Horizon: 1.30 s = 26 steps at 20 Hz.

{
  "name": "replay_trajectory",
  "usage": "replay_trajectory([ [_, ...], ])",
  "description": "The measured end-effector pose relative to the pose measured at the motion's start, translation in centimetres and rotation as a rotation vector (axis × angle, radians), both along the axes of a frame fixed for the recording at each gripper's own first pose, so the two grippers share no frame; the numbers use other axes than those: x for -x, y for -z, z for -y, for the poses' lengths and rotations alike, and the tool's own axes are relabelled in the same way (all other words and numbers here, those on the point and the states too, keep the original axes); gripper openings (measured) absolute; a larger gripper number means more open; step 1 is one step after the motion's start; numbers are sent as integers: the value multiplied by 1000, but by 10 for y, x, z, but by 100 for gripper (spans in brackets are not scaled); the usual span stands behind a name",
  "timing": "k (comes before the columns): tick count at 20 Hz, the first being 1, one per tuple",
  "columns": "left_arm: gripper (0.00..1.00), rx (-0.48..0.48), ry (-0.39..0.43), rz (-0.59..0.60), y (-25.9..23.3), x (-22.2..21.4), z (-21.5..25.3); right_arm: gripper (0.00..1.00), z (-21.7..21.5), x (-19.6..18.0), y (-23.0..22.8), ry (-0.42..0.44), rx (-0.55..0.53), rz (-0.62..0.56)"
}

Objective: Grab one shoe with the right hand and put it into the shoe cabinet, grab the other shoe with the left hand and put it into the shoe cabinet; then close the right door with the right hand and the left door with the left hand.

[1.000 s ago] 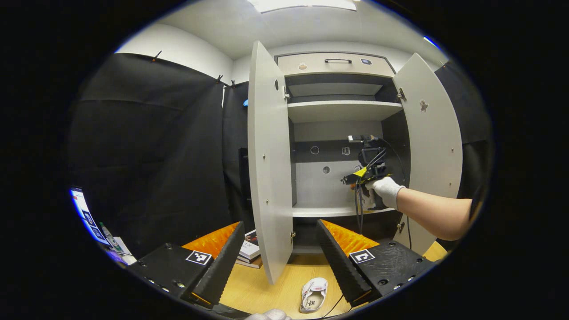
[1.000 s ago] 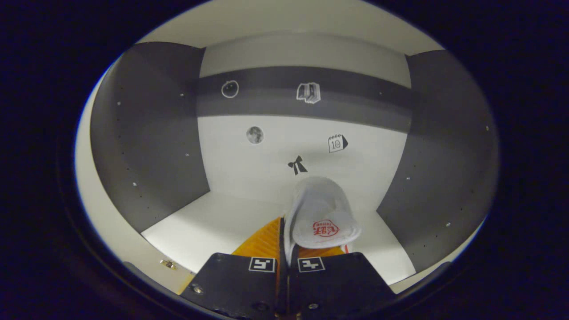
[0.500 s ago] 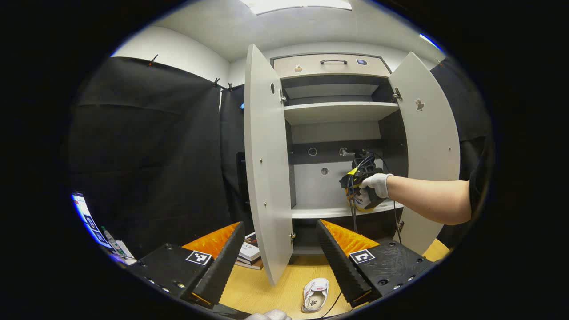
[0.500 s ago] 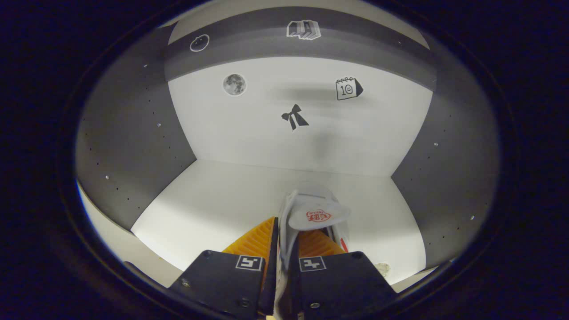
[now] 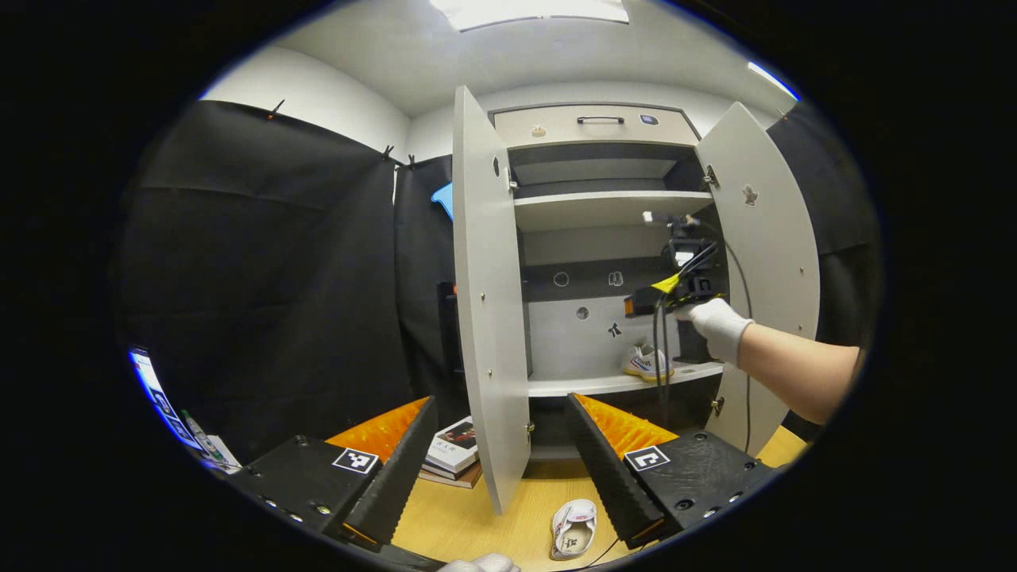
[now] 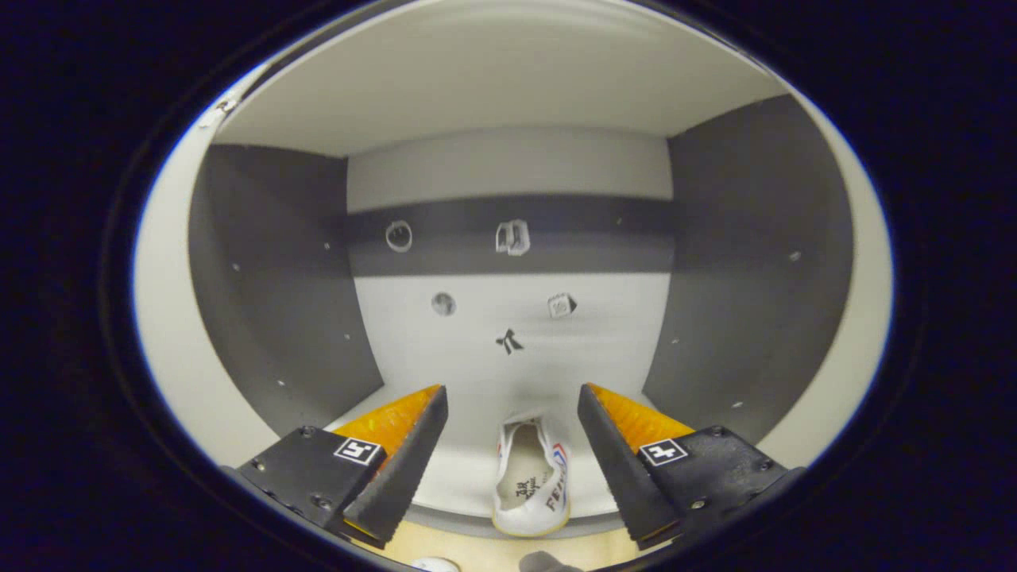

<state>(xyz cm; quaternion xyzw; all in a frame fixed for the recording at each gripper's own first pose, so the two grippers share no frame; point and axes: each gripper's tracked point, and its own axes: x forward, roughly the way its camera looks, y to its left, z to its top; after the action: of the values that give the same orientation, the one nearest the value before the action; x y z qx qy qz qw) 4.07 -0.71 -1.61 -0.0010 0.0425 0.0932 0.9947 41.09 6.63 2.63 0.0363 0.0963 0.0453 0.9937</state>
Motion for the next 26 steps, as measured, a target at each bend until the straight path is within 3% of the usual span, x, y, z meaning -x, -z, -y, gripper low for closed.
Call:
replay_trajectory([
  [5,96,-6,46,-5,12,-2,-4,100,22,101,-11,-5,-42,122],
  [7,100,3,67,-5,16,0,-2,100,38,139,3,16,-49,137],
  [9,96,-4,102,-16,24,0,2,100,56,175,28,52,-26,123],
  [11,100,-18,129,-19,32,-1,3,100,61,213,46,49,-51,126],
  [13,96,-21,157,-43,50,-2,8,99,65,254,73,44,-51,116],
  [18,96,-22,268,-160,132,9,37,98,75,324,110,62,17,85],
  [22,97,-16,321,-328,231,22,59,100,76,356,110,71,26,57],
  [26,97,0,357,-412,301,21,77,100,86,376,111,98,75,18],
])
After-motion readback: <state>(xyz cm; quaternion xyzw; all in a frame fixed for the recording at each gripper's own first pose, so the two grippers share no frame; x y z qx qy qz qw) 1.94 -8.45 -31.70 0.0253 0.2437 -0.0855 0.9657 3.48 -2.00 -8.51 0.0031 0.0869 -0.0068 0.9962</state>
